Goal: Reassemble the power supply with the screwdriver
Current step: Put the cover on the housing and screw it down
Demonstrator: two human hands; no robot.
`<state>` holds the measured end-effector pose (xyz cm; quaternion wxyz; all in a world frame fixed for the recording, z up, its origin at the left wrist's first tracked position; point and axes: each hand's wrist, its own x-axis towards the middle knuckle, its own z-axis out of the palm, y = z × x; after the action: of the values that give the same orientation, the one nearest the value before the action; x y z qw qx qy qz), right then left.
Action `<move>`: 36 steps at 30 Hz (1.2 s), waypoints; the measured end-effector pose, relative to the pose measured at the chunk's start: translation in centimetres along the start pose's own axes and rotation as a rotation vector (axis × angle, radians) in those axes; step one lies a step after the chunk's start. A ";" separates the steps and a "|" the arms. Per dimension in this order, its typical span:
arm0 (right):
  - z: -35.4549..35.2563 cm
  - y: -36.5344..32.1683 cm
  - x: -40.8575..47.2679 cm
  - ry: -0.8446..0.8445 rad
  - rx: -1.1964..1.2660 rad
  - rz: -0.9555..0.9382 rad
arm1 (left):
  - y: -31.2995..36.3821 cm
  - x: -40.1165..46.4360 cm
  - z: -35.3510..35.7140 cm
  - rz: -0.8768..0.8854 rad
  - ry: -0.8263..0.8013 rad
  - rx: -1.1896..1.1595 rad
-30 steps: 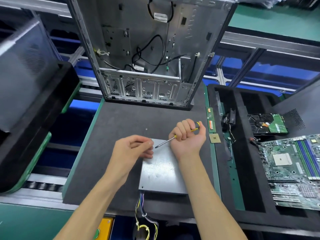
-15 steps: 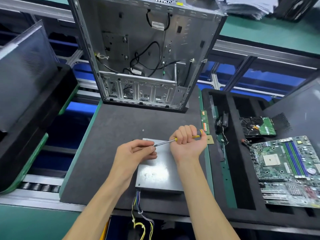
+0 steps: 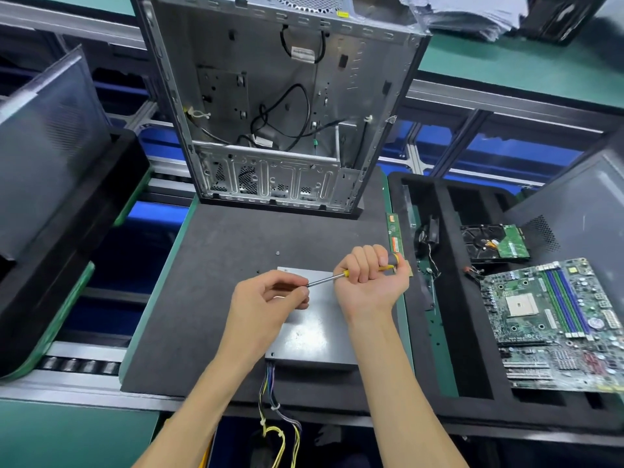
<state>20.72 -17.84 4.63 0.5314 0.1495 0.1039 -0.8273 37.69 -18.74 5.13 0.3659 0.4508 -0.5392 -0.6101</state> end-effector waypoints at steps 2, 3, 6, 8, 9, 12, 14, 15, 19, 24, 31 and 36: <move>0.0 -0.3 -0.3 -0.013 0.008 -0.001 | 0.1 -0.1 0.3 0.004 0.002 -0.022; 0.1 -0.5 -0.4 -0.024 0.006 -0.005 | 0.2 -0.2 0.5 0.006 -0.006 -0.031; 0.8 -1.1 -0.7 -0.063 -0.027 -0.028 | 0.7 -0.4 1.0 0.021 -0.067 -0.055; 1.5 -1.8 -0.9 -0.105 -0.053 -0.051 | 0.7 -0.3 1.2 0.055 -0.079 -0.043; 2.0 -2.4 -1.1 -0.131 -0.077 -0.066 | 0.5 -0.1 1.3 0.082 -0.058 0.002; 3.6 -4.5 -1.3 -0.208 -0.236 -0.150 | -0.7 0.1 2.4 0.188 -0.005 0.321; 4.7 -5.8 -1.6 -0.247 -0.393 -0.226 | -1.6 0.2 3.8 0.277 -0.043 0.534; 5.2 -6.3 -1.7 -0.264 -0.465 -0.259 | -2.1 0.5 4.8 0.331 -0.071 0.632; 6.1 -7.2 -2.2 -0.304 -0.646 -0.308 | -3.5 1.5 7.7 0.438 -0.137 0.907; 5.7 -7.8 -3.0 -0.349 -0.741 -0.218 | -4.7 1.9 8.1 0.480 -0.076 1.013; 3.4 -7.1 -4.9 -0.467 -0.821 0.005 | -5.4 2.9 8.2 0.513 -0.005 0.954; 2.5 -7.3 -6.5 -0.556 -0.872 0.095 | -5.0 2.0 8.4 0.463 0.050 1.006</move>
<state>16.27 -10.17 9.40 0.5887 -0.3068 0.2870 -0.6906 29.27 -17.08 0.00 0.2425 0.4542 -0.8402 -0.1700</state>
